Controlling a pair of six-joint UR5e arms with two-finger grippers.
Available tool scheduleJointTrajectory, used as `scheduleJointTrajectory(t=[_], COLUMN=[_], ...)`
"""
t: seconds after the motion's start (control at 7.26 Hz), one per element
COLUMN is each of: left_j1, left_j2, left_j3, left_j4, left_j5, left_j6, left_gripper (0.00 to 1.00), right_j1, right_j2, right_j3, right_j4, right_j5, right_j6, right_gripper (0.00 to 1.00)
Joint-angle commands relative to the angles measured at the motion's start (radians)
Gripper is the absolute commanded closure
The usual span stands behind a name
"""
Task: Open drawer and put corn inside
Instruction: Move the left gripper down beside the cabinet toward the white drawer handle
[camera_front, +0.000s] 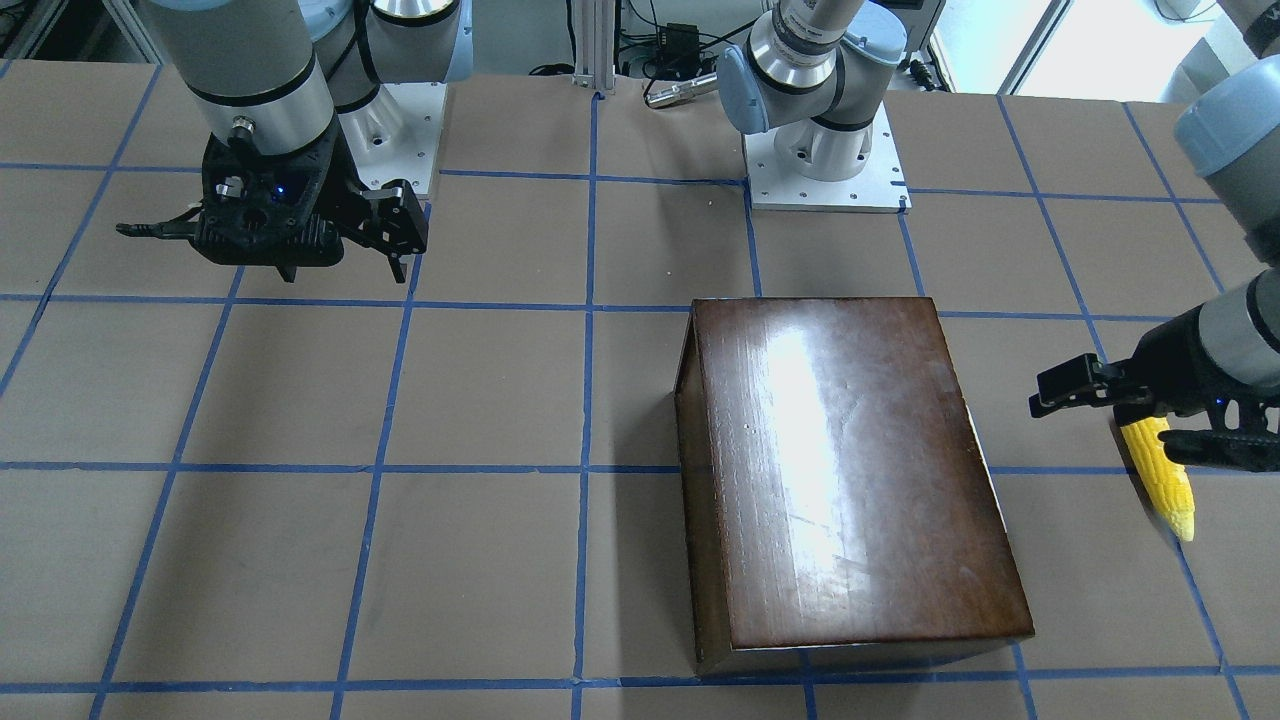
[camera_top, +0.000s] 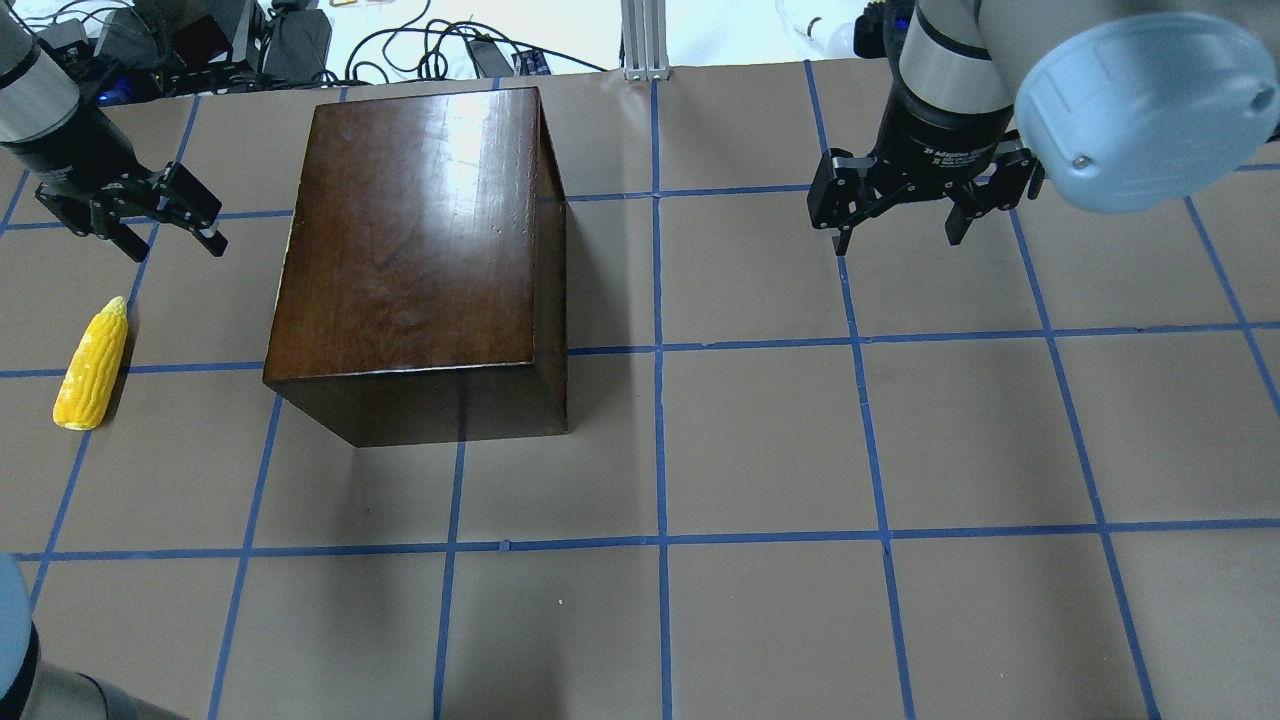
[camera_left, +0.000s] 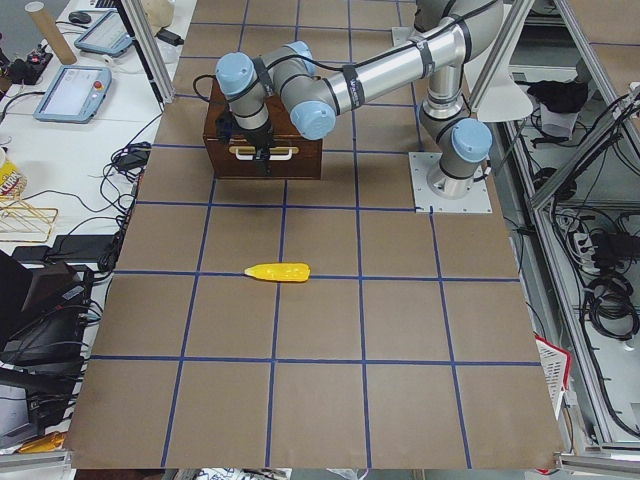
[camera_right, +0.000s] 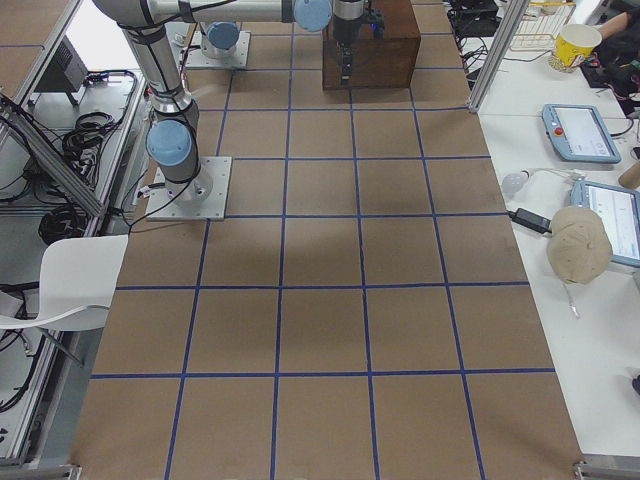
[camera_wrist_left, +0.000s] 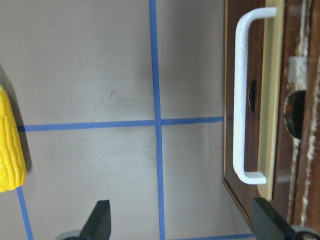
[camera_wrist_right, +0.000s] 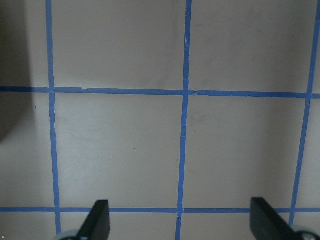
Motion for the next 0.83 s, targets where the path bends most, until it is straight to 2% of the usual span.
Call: scheduleJointTrajectory(t=[0.0, 0.28, 0.69], left_j1=[0.0, 0.003, 0.028], left_j2=[-0.034, -0.045, -0.055], left_j3=[-0.02, -0.059, -0.065], left_j4=[0.027, 0.082, 0.085], left_j5=[-0.052, -0.073, -0.141], left_j6=[0.067, 0.069, 0.075], left_gripper=[0.0, 0.0, 0.0], right_j1=[0.0, 0.0, 0.0], right_j2=[0.0, 0.0, 0.0], right_j3=[0.0, 0.0, 0.0], right_j4=[0.0, 0.0, 0.0], right_j5=[0.0, 0.0, 0.0], right_j6=[0.0, 0.0, 0.0], right_gripper=[0.0, 0.0, 0.0])
